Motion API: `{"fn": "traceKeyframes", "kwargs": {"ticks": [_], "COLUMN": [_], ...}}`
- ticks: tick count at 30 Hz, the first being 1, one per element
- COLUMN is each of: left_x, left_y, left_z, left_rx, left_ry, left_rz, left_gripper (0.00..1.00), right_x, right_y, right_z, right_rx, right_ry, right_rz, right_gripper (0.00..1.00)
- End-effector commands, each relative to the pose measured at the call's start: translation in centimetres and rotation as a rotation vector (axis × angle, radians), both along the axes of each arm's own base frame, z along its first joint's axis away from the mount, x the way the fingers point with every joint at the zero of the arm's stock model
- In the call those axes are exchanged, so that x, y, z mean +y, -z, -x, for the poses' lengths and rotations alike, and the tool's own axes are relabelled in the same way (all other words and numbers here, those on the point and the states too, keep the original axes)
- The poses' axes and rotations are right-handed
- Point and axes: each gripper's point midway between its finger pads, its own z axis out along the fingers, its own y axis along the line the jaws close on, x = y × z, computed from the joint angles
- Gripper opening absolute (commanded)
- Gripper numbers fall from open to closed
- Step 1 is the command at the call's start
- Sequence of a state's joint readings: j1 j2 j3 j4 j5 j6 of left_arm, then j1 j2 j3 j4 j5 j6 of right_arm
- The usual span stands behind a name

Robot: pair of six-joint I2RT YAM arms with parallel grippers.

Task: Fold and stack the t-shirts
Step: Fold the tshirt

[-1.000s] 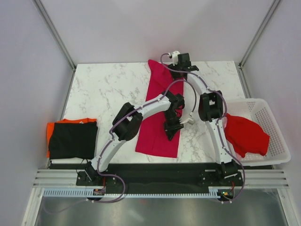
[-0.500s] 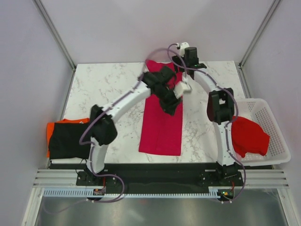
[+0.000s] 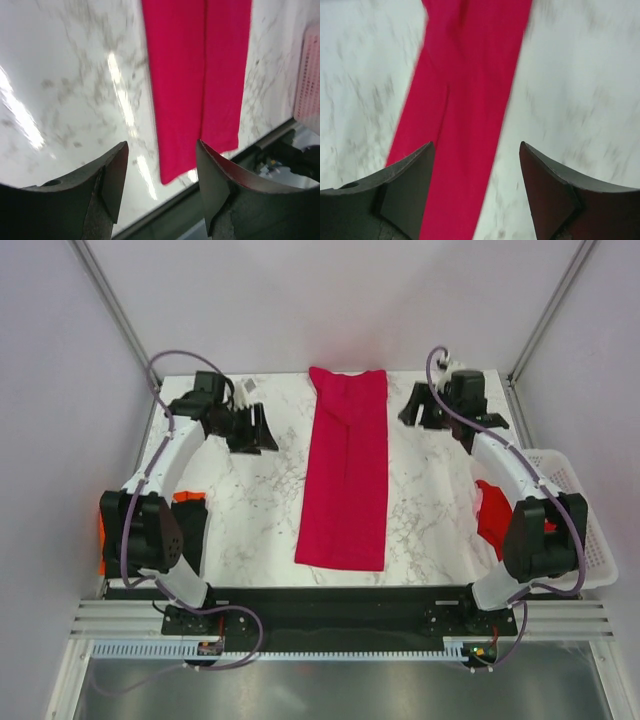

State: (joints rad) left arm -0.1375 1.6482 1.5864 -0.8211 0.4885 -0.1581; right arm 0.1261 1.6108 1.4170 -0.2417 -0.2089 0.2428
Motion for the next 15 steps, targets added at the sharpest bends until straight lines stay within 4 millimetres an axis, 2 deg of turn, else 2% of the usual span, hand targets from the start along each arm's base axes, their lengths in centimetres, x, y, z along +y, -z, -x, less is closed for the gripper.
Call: {"fn": "traceKeyframes", "kwargs": {"ticks": [1,2,3,4,5,6,7,8,10,11,15], "left_x": [-1.2,-1.0,-1.1,-1.1,-1.0,-1.1,-1.0,-1.0,-1.3,-1.3,-1.7], "left_y": [3.2,5.1,5.3,6.0,7.7,8.4,9.0,10.4,11.5,12.6,14.4], "left_z": [5.4,6.6,7.4,7.9,9.3,10.0,10.6,11.7,12.8,13.9,15.3], "left_rx": [0.273,0.321,0.341,0.36,0.415,0.443,0.457,0.501,0.555,0.601,0.676], "left_ry": [-0.066,-0.077,-0.087,-0.091,-0.1,-0.108,-0.11,-0.114,-0.129,-0.143,-0.165], "left_rz": [0.162,0.165,0.186,0.19,0.189,0.192,0.195,0.197,0.222,0.231,0.259], "left_gripper": [0.63,0.63,0.62,0.62,0.62,0.62,0.63,0.63,0.64,0.64,0.65], "right_x": [1.5,2.2,2.5,2.9,3.8,4.2,4.3,4.5,4.6,4.7,5.5], "right_y": [12.9,13.2,12.7,14.1,13.9,13.4,14.2,14.3,14.6,15.1,17.5], "right_z": [10.9,12.5,13.9,16.1,17.7,18.9,20.5,21.3,23.1,24.2,27.8], "right_rx": [0.517,0.55,0.55,0.61,0.646,0.645,0.689,0.705,0.737,0.782,0.937], "right_ry": [-0.037,-0.068,-0.088,-0.111,-0.158,-0.185,-0.192,-0.204,-0.244,-0.258,-0.32], "right_rz": [-0.158,-0.201,-0.23,-0.262,-0.316,-0.34,-0.355,-0.364,-0.367,-0.371,-0.385], "right_gripper": [0.76,0.76,0.75,0.74,0.74,0.73,0.74,0.74,0.74,0.74,0.72]}}
